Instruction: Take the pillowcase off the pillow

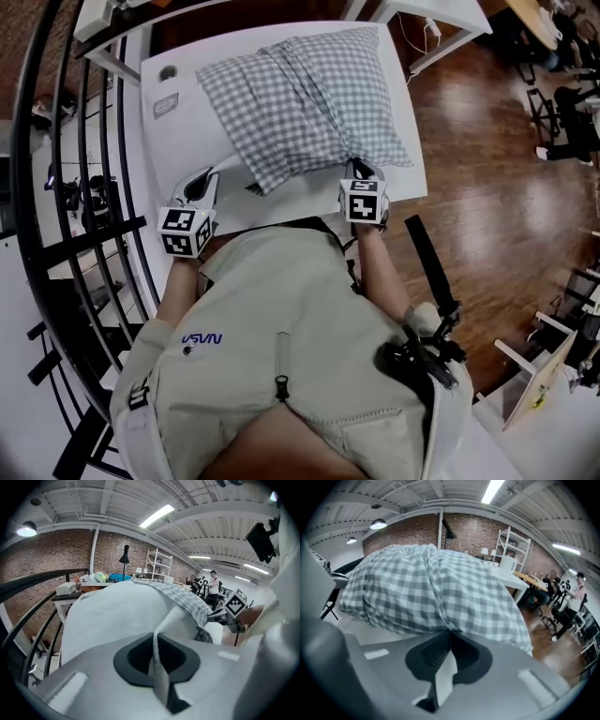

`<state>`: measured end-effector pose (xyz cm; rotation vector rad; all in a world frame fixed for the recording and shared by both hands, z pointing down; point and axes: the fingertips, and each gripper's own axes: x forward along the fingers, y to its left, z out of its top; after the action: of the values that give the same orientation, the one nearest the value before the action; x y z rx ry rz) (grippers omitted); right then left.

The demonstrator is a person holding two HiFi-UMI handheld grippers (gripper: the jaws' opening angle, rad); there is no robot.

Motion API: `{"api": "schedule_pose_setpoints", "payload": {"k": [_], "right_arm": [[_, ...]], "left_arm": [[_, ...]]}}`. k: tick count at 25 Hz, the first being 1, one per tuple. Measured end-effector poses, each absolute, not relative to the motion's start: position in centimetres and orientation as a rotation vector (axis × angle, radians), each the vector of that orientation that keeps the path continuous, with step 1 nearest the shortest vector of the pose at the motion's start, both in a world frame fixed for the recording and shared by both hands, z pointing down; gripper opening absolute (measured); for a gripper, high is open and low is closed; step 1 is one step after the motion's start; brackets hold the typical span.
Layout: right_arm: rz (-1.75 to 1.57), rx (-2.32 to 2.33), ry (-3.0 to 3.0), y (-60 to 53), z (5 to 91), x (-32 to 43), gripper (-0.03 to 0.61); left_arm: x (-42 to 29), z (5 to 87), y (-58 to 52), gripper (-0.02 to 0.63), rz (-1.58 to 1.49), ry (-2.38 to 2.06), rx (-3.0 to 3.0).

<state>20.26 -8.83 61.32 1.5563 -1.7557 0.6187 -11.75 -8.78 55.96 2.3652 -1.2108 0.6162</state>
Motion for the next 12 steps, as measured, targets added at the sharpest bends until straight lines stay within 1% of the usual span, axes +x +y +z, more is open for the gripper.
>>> {"api": "schedule_pose_setpoints", "payload": {"k": [5, 6, 7, 9, 11, 12], "right_arm": [[0.649, 1.537, -1.761, -9.2, 61.5, 19.9, 0.011], [0.649, 1.514, -1.772, -9.2, 61.1, 19.7, 0.015], [0.646, 1.485, -1.788, -9.1, 60.5, 19.5, 0.028], [0.626, 1.434, -1.837, -8.7, 58.7, 19.0, 0.085], [0.58, 1.43, -1.906, -8.8, 55.8, 18.6, 0.095], [0.551, 1.443, -1.945, -9.2, 54.2, 18.3, 0.095]], "left_arm": [[-10.8, 56.4, -8.8, 0.017, 0.575, -1.171, 2.351], [-10.3, 55.9, -8.6, 0.027, 0.572, -1.146, 2.374], [-9.8, 55.0, -8.4, 0.043, 0.571, -1.122, 2.407], [-9.0, 52.7, -7.9, 0.073, 0.565, -1.093, 2.481], [-8.6, 50.2, -7.9, 0.092, 0.57, -1.103, 2.547], [-8.5, 49.0, -8.3, 0.091, 0.565, -1.124, 2.572]]}}
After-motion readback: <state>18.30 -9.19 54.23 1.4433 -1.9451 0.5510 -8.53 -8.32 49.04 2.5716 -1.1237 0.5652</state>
